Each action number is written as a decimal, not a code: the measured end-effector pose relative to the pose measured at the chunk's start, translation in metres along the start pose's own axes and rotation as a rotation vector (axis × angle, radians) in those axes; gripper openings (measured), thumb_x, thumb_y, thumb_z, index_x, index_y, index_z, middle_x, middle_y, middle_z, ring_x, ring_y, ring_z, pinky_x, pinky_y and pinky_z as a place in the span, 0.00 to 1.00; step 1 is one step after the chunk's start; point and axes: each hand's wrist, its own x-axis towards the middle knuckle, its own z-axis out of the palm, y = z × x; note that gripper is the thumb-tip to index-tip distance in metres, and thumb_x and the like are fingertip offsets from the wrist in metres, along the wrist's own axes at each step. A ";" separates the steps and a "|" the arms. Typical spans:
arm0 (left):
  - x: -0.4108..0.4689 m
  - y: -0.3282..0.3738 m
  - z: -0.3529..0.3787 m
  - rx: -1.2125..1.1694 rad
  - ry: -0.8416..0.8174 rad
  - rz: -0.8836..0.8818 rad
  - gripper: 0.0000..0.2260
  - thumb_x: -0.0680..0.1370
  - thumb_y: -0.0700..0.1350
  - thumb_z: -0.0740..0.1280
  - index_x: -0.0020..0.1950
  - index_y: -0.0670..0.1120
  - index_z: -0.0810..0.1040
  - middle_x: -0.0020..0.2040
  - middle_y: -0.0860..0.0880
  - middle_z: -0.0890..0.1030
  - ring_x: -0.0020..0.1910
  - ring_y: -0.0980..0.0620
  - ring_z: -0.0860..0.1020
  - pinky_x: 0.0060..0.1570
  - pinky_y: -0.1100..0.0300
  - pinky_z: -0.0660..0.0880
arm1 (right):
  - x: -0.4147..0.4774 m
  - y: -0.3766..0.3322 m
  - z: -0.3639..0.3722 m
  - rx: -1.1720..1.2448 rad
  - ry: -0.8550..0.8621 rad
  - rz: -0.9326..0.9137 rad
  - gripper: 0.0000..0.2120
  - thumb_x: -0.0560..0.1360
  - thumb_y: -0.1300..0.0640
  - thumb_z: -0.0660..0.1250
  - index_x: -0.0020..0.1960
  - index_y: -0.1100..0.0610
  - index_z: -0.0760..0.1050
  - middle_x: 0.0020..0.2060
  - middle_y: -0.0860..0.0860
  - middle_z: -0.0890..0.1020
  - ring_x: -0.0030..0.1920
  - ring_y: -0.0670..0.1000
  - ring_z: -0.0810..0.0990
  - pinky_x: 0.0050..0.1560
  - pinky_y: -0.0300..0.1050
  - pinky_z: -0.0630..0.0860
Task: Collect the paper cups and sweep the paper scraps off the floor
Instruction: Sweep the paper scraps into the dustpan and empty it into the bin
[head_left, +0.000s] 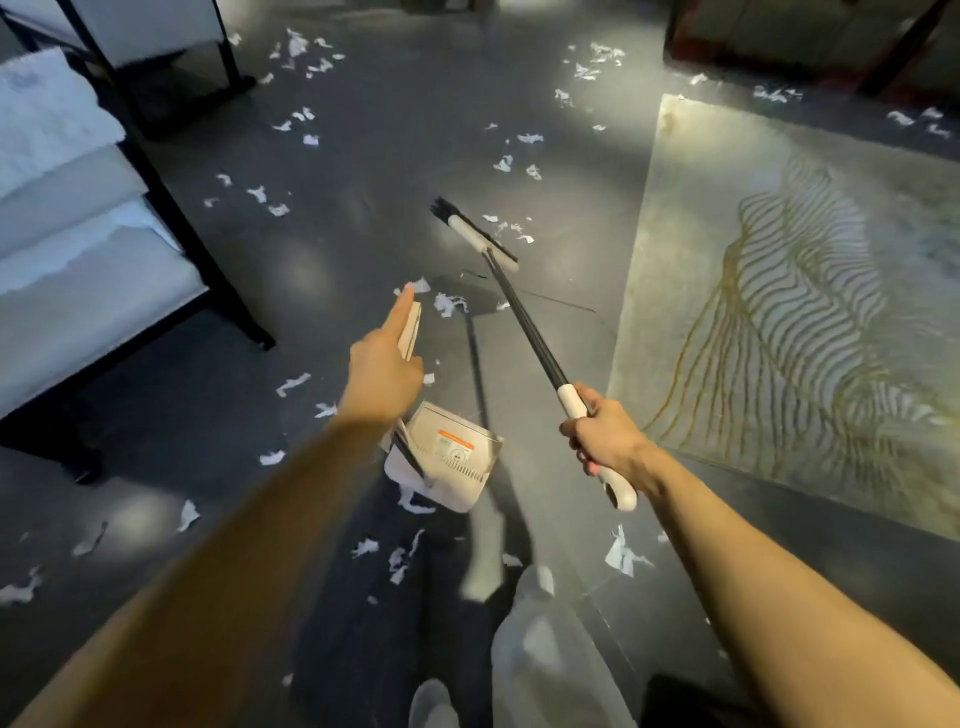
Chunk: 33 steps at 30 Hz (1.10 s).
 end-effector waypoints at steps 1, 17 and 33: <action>0.030 0.009 0.008 0.049 -0.014 0.014 0.36 0.78 0.36 0.63 0.77 0.62 0.51 0.64 0.40 0.75 0.57 0.41 0.76 0.61 0.49 0.71 | 0.025 -0.011 -0.012 0.011 -0.004 0.013 0.22 0.74 0.70 0.57 0.61 0.47 0.68 0.28 0.54 0.68 0.20 0.48 0.64 0.19 0.36 0.64; 0.480 0.138 0.059 0.137 0.095 -0.084 0.33 0.77 0.40 0.58 0.73 0.69 0.53 0.58 0.39 0.76 0.42 0.42 0.78 0.45 0.50 0.77 | 0.401 -0.268 -0.175 -0.019 -0.129 -0.061 0.14 0.77 0.66 0.59 0.62 0.64 0.69 0.32 0.55 0.70 0.24 0.47 0.69 0.21 0.36 0.68; 0.992 0.161 0.007 0.139 0.139 -0.065 0.35 0.77 0.42 0.64 0.66 0.78 0.52 0.51 0.45 0.77 0.37 0.48 0.77 0.45 0.54 0.77 | 0.835 -0.600 -0.160 -0.163 -0.251 -0.111 0.13 0.79 0.63 0.60 0.62 0.56 0.68 0.39 0.56 0.73 0.33 0.50 0.71 0.30 0.41 0.73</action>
